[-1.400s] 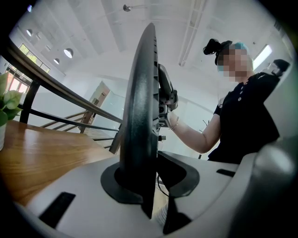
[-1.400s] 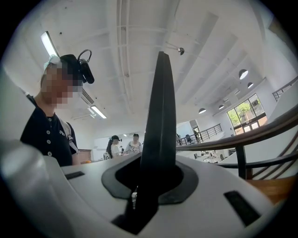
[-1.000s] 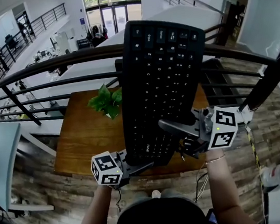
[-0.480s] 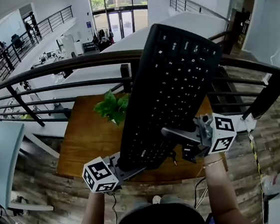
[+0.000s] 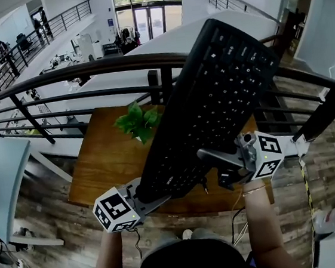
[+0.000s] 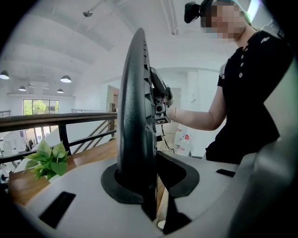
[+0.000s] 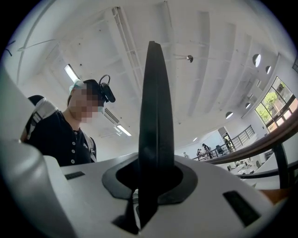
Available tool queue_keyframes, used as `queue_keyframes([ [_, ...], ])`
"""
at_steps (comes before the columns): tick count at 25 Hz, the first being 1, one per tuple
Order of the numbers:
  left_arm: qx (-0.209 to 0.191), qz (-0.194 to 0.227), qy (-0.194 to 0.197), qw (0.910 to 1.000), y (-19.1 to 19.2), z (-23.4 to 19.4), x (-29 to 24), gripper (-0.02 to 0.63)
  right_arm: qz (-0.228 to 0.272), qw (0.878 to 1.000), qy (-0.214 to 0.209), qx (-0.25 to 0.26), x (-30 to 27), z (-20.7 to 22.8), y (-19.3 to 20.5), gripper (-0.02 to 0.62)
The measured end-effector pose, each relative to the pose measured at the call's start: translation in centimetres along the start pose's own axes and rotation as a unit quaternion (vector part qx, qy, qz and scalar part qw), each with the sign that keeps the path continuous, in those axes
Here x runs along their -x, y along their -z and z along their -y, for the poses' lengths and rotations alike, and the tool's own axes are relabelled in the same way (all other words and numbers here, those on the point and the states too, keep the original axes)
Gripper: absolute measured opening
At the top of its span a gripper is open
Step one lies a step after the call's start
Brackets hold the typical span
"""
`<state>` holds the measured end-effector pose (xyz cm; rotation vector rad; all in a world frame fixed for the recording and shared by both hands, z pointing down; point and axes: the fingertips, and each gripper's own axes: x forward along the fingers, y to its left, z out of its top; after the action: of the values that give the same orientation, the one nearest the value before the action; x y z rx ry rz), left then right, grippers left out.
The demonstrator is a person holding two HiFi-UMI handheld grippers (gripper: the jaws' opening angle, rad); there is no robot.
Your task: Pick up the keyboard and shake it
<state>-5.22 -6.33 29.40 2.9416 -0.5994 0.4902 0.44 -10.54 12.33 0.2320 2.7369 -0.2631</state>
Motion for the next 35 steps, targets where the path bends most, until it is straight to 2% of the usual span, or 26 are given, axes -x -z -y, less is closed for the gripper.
queue_keyframes([
  [7, 0.002, 0.001, -0.003, 1.0, 0.2, 0.2, 0.5, 0.103, 0.021, 1.0, -0.004, -0.016, 0.6, 0.2, 0.3, 0.083],
  [17, 0.011, 0.014, 0.009, 0.9998, 0.2, -0.1, 0.0, 0.103, 0.01, 1.0, 0.004, -0.006, 0.4, 0.2, 0.3, 0.083],
  [28, 0.025, 0.056, 0.058, 0.9964, -0.1, 0.3, -1.9, 0.101, -0.027, 0.998, 0.056, 0.014, 0.6, 0.1, -0.1, 0.083],
  [35, 0.048, 0.103, 0.12, 0.9863, -2.0, 1.6, -4.3, 0.101, -0.058, 0.991, 0.119, 0.033, 1.3, -0.3, -1.9, 0.084],
])
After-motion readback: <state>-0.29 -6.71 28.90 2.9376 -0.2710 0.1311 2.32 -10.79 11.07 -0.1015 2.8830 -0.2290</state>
